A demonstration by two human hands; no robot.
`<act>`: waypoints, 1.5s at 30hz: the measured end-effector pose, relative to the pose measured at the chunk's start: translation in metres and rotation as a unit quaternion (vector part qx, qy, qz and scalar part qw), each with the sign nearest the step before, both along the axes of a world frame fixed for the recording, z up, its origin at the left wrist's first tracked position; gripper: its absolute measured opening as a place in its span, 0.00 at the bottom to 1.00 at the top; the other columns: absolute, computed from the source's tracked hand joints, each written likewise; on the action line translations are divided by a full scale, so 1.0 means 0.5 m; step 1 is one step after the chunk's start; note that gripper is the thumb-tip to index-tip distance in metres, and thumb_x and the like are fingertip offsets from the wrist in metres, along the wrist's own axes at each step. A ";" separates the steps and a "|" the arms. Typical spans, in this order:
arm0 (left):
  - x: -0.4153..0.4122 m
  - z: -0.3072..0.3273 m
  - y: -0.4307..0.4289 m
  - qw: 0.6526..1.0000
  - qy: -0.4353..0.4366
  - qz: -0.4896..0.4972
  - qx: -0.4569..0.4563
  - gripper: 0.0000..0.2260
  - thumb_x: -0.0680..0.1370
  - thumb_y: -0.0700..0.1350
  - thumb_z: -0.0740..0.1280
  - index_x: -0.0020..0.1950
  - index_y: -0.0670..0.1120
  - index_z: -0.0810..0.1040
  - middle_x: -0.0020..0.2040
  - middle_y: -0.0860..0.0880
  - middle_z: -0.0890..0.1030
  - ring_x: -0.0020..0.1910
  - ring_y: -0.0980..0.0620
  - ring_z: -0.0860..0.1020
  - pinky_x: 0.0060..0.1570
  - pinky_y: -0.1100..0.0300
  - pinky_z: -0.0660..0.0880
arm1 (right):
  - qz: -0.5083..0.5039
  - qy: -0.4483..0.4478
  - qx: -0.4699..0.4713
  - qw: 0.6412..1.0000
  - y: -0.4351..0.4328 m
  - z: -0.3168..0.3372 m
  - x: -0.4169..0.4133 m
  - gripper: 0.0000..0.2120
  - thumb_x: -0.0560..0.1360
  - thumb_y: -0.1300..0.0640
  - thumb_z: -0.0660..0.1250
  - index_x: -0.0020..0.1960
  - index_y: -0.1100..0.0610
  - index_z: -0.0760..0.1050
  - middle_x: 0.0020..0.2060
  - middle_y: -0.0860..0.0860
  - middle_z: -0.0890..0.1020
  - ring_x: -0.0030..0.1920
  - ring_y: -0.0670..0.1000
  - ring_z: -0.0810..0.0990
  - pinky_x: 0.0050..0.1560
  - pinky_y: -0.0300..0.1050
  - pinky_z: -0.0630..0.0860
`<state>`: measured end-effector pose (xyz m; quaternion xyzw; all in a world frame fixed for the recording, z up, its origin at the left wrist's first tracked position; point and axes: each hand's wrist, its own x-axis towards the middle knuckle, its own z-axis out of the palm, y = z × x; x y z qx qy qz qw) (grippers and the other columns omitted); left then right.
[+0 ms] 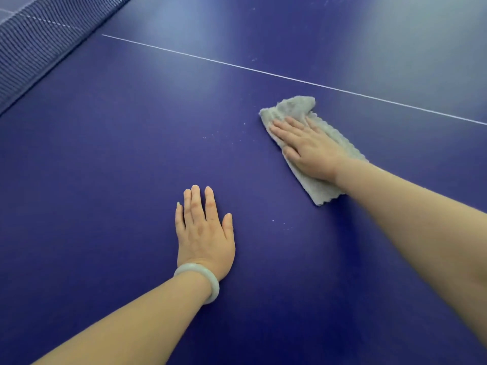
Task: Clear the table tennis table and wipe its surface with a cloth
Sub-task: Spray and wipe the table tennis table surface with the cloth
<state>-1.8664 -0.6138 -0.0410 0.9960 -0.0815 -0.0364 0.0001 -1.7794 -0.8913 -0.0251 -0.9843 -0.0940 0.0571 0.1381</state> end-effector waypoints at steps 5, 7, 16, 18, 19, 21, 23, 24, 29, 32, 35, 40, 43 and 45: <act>-0.002 0.007 -0.002 1.000 0.002 -0.001 -0.006 0.31 0.81 0.56 0.36 0.81 0.43 0.48 0.81 0.42 0.49 0.80 0.45 0.45 0.78 0.46 0.46 | -0.082 0.006 0.010 0.997 -0.138 0.009 -0.191 0.24 0.82 0.50 0.49 0.78 0.42 0.53 0.78 0.39 0.55 0.78 0.40 0.46 0.78 0.45 0.39; -0.003 0.009 -0.003 1.000 0.006 -0.002 -0.003 0.33 0.78 0.58 0.35 0.81 0.43 0.48 0.81 0.42 0.49 0.80 0.45 0.45 0.78 0.46 0.45 | -0.194 0.008 0.023 0.981 -0.164 0.013 -0.267 0.26 0.79 0.47 0.48 0.78 0.41 0.54 0.78 0.41 0.57 0.78 0.41 0.48 0.78 0.47 0.40; -0.003 0.013 -0.004 1.000 0.017 0.002 0.008 0.30 0.82 0.56 0.44 0.81 0.44 0.47 0.81 0.43 0.48 0.80 0.45 0.45 0.78 0.47 0.44 | -0.229 -0.018 -0.068 0.971 0.137 -0.027 -0.240 0.30 0.80 0.47 0.41 0.81 0.53 0.51 0.80 0.49 0.53 0.80 0.52 0.49 0.78 0.59 0.43; -0.003 0.013 -0.004 1.000 0.017 0.002 0.006 0.30 0.82 0.56 0.44 0.81 0.44 0.46 0.81 0.43 0.48 0.80 0.45 0.44 0.78 0.47 0.44 | -0.193 -0.016 -0.065 0.979 0.122 -0.027 -0.223 0.29 0.81 0.47 0.40 0.81 0.51 0.47 0.80 0.47 0.49 0.80 0.50 0.45 0.78 0.58 0.41; -0.002 0.014 -0.002 1.000 0.016 0.003 0.003 0.29 0.82 0.56 0.45 0.81 0.44 0.46 0.81 0.43 0.48 0.80 0.45 0.44 0.78 0.47 0.44 | -0.209 -0.007 -0.063 0.976 0.099 -0.026 -0.231 0.28 0.82 0.47 0.41 0.81 0.51 0.46 0.80 0.46 0.48 0.80 0.49 0.44 0.78 0.56 0.39; -0.003 0.014 -0.002 1.000 0.013 0.002 0.001 0.30 0.82 0.56 0.45 0.81 0.44 0.46 0.81 0.42 0.48 0.80 0.45 0.44 0.78 0.46 0.44 | -0.309 0.008 -0.051 0.950 0.046 -0.029 -0.282 0.27 0.83 0.48 0.44 0.81 0.50 0.45 0.80 0.45 0.47 0.79 0.48 0.42 0.78 0.56 0.38; -0.005 0.013 -0.003 1.000 0.014 -0.001 -0.003 0.30 0.82 0.56 0.45 0.81 0.43 0.47 0.81 0.42 0.48 0.80 0.44 0.45 0.78 0.46 0.45 | -0.410 0.022 -0.040 0.911 0.019 -0.023 -0.361 0.28 0.83 0.48 0.44 0.81 0.51 0.44 0.80 0.45 0.47 0.79 0.48 0.43 0.78 0.58 0.41; -0.005 0.012 -0.003 1.000 0.014 -0.002 -0.004 0.30 0.82 0.56 0.46 0.81 0.43 0.47 0.81 0.41 0.49 0.80 0.43 0.45 0.78 0.45 0.45 | -0.444 0.033 -0.039 0.895 0.025 -0.020 -0.399 0.29 0.82 0.47 0.42 0.81 0.52 0.44 0.80 0.46 0.47 0.79 0.48 0.43 0.78 0.58 0.43; -0.004 0.019 -0.002 1.000 0.023 -0.006 0.003 0.30 0.82 0.56 0.43 0.80 0.42 0.44 0.81 0.40 0.47 0.80 0.42 0.44 0.78 0.44 0.45 | -0.473 0.019 -0.061 0.878 0.209 -0.016 -0.417 0.31 0.80 0.47 0.42 0.80 0.59 0.52 0.79 0.54 0.55 0.79 0.57 0.51 0.77 0.63 0.47; -0.004 0.024 -0.002 0.999 0.037 -0.008 -0.005 0.30 0.82 0.56 0.42 0.80 0.42 0.41 0.80 0.40 0.44 0.80 0.42 0.42 0.77 0.44 0.43 | -0.417 0.015 -0.072 0.906 0.291 -0.028 -0.309 0.31 0.80 0.48 0.40 0.80 0.59 0.48 0.80 0.54 0.51 0.79 0.57 0.49 0.77 0.64 0.45; -0.004 0.027 0.000 0.999 0.041 -0.010 -0.017 0.31 0.83 0.56 0.43 0.80 0.41 0.41 0.80 0.39 0.44 0.79 0.41 0.41 0.77 0.43 0.43 | -0.392 0.014 -0.072 0.917 0.295 -0.030 -0.208 0.30 0.81 0.49 0.38 0.81 0.57 0.44 0.80 0.52 0.48 0.80 0.55 0.45 0.77 0.63 0.42; -0.001 0.025 0.009 0.997 0.066 -0.016 -0.042 0.31 0.83 0.56 0.43 0.79 0.40 0.38 0.80 0.38 0.41 0.79 0.40 0.38 0.76 0.42 0.40 | -0.449 0.046 -0.044 0.891 0.256 -0.027 -0.253 0.29 0.83 0.48 0.44 0.81 0.52 0.41 0.80 0.48 0.44 0.79 0.49 0.41 0.78 0.57 0.38; -0.001 0.023 0.014 0.995 0.063 -0.023 -0.071 0.30 0.83 0.55 0.44 0.79 0.40 0.39 0.80 0.38 0.41 0.79 0.39 0.38 0.76 0.41 0.41 | -0.526 0.049 -0.044 0.848 0.314 -0.018 -0.341 0.28 0.83 0.48 0.43 0.81 0.54 0.44 0.80 0.49 0.46 0.80 0.51 0.43 0.77 0.58 0.39; -0.001 0.017 0.015 0.994 0.055 -0.025 -0.094 0.30 0.83 0.55 0.46 0.79 0.40 0.41 0.80 0.38 0.42 0.79 0.39 0.39 0.76 0.40 0.42 | -0.526 0.025 -0.061 0.848 0.380 -0.025 -0.350 0.30 0.80 0.48 0.41 0.80 0.57 0.49 0.80 0.52 0.50 0.80 0.54 0.47 0.77 0.61 0.41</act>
